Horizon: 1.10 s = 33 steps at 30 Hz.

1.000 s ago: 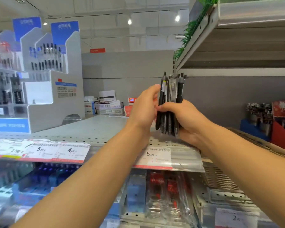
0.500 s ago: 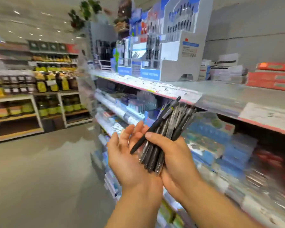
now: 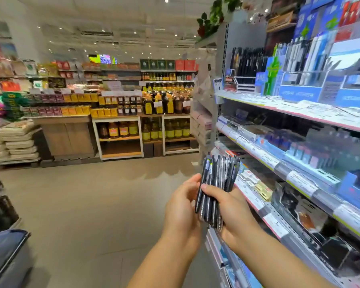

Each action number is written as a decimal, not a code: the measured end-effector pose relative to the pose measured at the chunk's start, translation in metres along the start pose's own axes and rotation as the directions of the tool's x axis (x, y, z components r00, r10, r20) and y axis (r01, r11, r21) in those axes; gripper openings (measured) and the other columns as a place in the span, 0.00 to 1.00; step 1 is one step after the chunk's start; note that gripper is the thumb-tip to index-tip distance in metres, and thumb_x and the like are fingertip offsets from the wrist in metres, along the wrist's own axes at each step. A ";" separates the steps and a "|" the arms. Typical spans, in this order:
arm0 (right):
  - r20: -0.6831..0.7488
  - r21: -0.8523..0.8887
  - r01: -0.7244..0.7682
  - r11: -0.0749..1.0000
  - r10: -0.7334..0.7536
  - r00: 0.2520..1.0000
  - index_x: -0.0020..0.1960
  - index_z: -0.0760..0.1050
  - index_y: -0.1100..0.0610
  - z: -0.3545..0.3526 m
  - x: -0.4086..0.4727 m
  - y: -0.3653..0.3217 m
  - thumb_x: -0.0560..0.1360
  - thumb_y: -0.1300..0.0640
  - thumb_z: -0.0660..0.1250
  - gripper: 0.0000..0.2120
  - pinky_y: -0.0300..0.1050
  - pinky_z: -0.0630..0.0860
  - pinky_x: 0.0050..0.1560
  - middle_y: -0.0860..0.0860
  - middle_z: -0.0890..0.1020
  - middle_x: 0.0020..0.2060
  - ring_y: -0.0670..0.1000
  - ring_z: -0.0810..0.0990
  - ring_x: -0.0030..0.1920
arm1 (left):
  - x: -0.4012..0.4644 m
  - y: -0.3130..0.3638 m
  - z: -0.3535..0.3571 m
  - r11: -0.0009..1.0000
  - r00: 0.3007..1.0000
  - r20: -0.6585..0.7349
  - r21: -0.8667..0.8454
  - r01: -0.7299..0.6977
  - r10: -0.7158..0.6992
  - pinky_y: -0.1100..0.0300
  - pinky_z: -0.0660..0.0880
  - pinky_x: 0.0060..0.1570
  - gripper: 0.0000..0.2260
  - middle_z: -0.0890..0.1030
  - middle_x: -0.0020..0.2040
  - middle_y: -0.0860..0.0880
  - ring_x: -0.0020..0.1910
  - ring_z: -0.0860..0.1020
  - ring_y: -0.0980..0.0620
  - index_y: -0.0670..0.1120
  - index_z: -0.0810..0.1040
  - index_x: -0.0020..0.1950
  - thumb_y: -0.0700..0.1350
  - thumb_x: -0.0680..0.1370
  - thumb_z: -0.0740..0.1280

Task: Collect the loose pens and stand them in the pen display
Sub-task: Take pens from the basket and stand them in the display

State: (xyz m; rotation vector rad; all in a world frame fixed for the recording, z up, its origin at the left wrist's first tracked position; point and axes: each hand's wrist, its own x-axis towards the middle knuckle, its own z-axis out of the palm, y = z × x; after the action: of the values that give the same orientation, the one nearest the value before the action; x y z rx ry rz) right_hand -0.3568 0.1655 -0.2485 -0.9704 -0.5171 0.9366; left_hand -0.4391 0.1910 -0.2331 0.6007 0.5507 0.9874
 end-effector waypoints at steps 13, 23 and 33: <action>0.108 -0.393 0.363 0.845 -0.350 0.930 0.54 0.82 0.62 0.014 0.207 -0.112 0.75 0.71 0.69 0.11 0.51 0.83 0.45 0.59 0.88 0.45 0.59 0.88 0.45 | 0.239 0.098 0.109 0.641 0.870 0.488 0.646 -0.415 0.072 0.53 0.79 0.42 0.17 0.84 0.56 0.41 0.45 0.83 0.47 0.46 0.77 0.67 0.39 0.78 0.68; -0.028 -0.576 0.422 0.700 -0.533 0.846 0.57 0.80 0.59 0.034 0.400 -0.186 0.66 0.55 0.76 0.21 0.59 0.80 0.58 0.57 0.87 0.49 0.59 0.85 0.51 | 0.409 0.147 0.219 0.488 0.758 0.603 0.598 -0.636 0.250 0.54 0.83 0.37 0.33 0.83 0.51 0.44 0.40 0.85 0.48 0.58 0.64 0.77 0.38 0.77 0.71; -0.327 -0.649 0.406 0.643 -0.718 0.614 0.57 0.77 0.54 0.023 0.512 -0.230 0.69 0.54 0.77 0.18 0.58 0.79 0.59 0.52 0.85 0.51 0.56 0.83 0.53 | 0.555 0.135 0.305 0.575 0.655 0.670 0.398 -0.715 0.350 0.54 0.80 0.40 0.32 0.82 0.41 0.49 0.37 0.82 0.53 0.57 0.64 0.78 0.41 0.77 0.72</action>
State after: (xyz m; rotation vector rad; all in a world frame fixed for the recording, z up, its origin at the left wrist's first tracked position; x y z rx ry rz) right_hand -0.0077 0.5589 -0.0500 -1.3819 -0.5347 -0.1562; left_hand -0.0685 0.6722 -0.0088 1.7172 0.1602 1.1553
